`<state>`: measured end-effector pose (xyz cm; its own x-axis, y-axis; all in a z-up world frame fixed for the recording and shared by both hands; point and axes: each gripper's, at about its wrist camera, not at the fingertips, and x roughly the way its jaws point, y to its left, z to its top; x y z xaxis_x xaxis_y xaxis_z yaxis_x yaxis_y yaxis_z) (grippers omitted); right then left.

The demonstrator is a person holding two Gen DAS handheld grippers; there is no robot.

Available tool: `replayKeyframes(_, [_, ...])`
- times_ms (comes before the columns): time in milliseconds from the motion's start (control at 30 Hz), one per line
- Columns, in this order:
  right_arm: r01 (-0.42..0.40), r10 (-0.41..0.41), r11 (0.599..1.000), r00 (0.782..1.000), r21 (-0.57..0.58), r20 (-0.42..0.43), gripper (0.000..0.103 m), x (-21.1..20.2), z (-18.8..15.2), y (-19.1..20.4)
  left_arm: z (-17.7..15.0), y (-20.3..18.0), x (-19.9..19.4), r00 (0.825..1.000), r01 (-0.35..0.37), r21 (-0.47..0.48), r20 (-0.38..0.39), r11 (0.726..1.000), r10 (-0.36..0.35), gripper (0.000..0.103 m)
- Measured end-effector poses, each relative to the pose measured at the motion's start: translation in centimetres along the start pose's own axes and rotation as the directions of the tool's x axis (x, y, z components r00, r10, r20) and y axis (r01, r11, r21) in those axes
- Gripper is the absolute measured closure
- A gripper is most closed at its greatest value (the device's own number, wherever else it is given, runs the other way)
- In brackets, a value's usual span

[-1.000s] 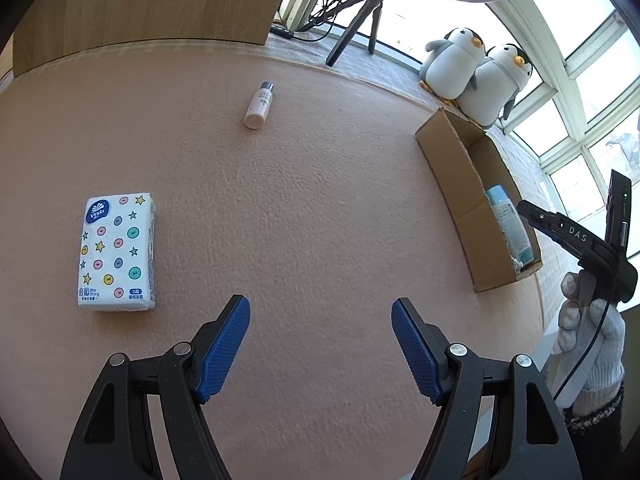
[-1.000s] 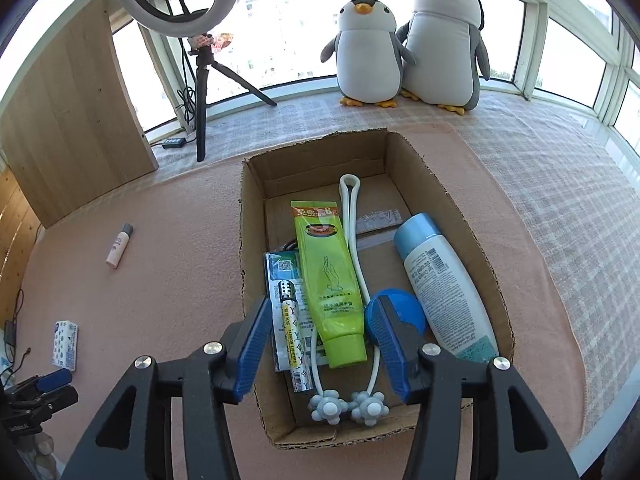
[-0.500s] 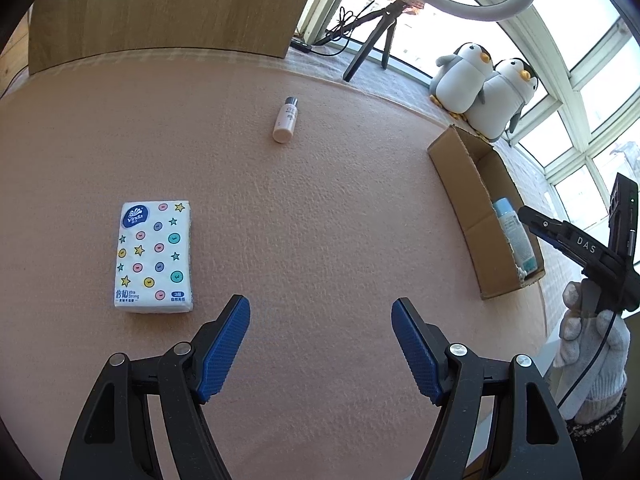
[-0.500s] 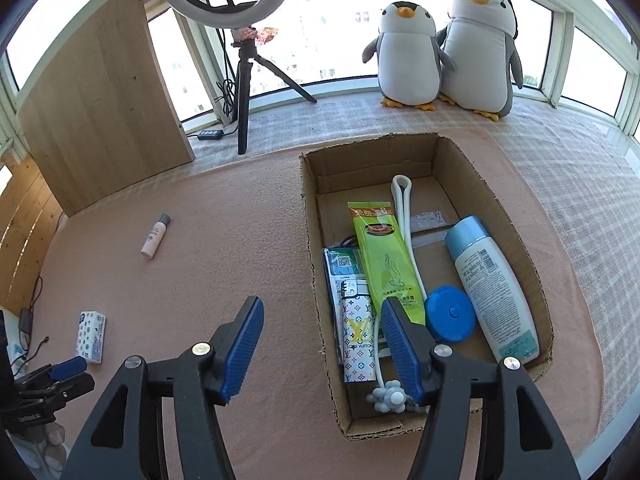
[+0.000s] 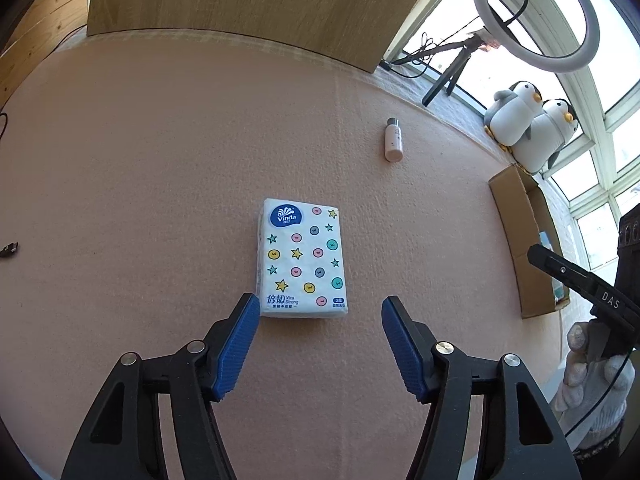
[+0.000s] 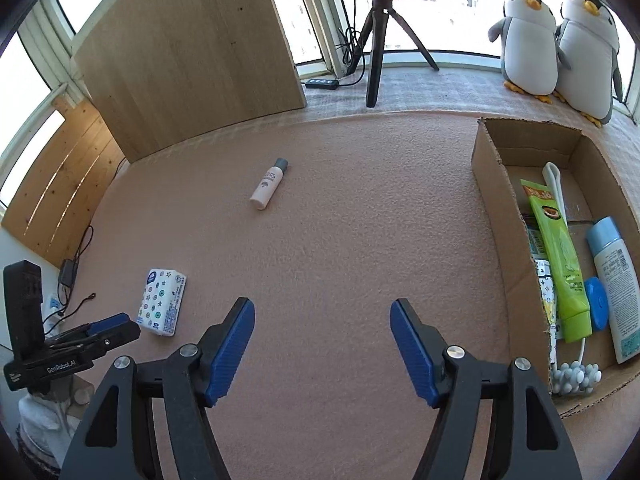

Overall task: Organize objects
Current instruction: 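Reach the right tool to the dotted tissue pack and grasp it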

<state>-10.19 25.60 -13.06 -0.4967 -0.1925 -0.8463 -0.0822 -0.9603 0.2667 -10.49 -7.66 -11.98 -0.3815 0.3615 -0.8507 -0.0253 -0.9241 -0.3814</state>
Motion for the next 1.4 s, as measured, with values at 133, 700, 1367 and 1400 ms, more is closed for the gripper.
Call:
replayKeyframes(133, [-0.086,0.085,0.996,0.995,-0.011,-0.055,0.036,2.0,0.1,3.2,0.3,0.8,0.8,1.000,0.021,0.022,-0.023,1.000,-0.021,0.039])
replayKeyframes(700, [-0.229,0.225,0.973,0.953,0.007,-0.200,0.037,8.5,0.5,10.3,1.4,0.9,2.1,0.998,0.036,0.097,-0.054,0.995,-0.030,0.039])
replayKeyframes(1367, [-0.306,0.297,0.952,0.902,0.020,-0.314,0.078,12.1,0.5,12.3,1.1,1.0,3.1,0.996,0.061,0.113,-0.073,0.992,-0.053,0.053])
replayKeyframes(1400, [-0.300,0.288,0.954,0.905,0.010,-0.312,0.078,12.0,0.5,12.3,1.1,0.7,3.1,0.996,0.059,0.116,-0.073,0.992,-0.050,0.054])
